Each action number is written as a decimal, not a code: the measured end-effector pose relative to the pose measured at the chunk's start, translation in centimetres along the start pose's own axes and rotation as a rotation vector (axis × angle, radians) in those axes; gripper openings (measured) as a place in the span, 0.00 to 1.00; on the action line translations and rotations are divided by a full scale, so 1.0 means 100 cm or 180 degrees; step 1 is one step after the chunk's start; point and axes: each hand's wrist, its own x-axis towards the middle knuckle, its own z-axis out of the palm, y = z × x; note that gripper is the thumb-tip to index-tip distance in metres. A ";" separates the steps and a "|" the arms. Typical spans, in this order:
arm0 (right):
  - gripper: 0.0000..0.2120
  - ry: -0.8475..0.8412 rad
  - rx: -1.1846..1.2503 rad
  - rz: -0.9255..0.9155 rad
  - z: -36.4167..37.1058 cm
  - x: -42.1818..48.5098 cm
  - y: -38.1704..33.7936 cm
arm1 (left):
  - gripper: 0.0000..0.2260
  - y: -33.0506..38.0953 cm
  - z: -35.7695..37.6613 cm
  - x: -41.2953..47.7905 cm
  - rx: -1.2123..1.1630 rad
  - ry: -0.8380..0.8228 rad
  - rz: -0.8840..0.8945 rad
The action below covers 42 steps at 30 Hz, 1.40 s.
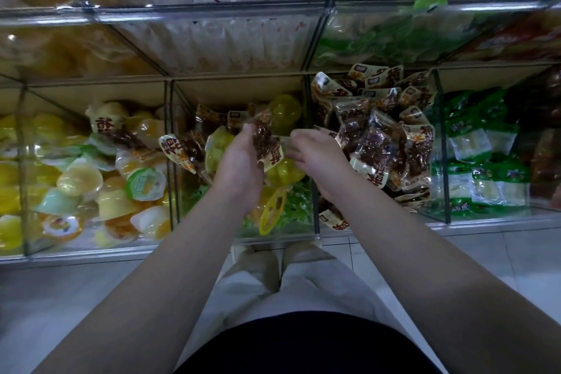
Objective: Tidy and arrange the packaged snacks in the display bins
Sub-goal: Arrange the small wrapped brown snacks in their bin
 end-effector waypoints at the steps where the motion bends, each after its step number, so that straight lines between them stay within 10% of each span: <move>1: 0.10 0.0052 -0.0128 -0.0021 0.004 0.001 0.000 | 0.21 0.000 -0.003 0.001 -0.0146 -0.0027 -0.0135; 12: 0.16 0.0393 -0.1144 -0.0137 0.032 0.019 0.003 | 0.22 -0.002 -0.024 0.019 0.0584 -0.0264 -0.0217; 17: 0.08 0.0465 -0.1540 -0.0277 0.032 0.022 0.005 | 0.24 -0.006 -0.022 0.020 -0.0355 -0.0388 -0.0492; 42: 0.12 0.1199 -0.0421 -0.0906 -0.074 -0.028 0.022 | 0.24 -0.016 0.055 0.011 0.0113 -0.0936 -0.0178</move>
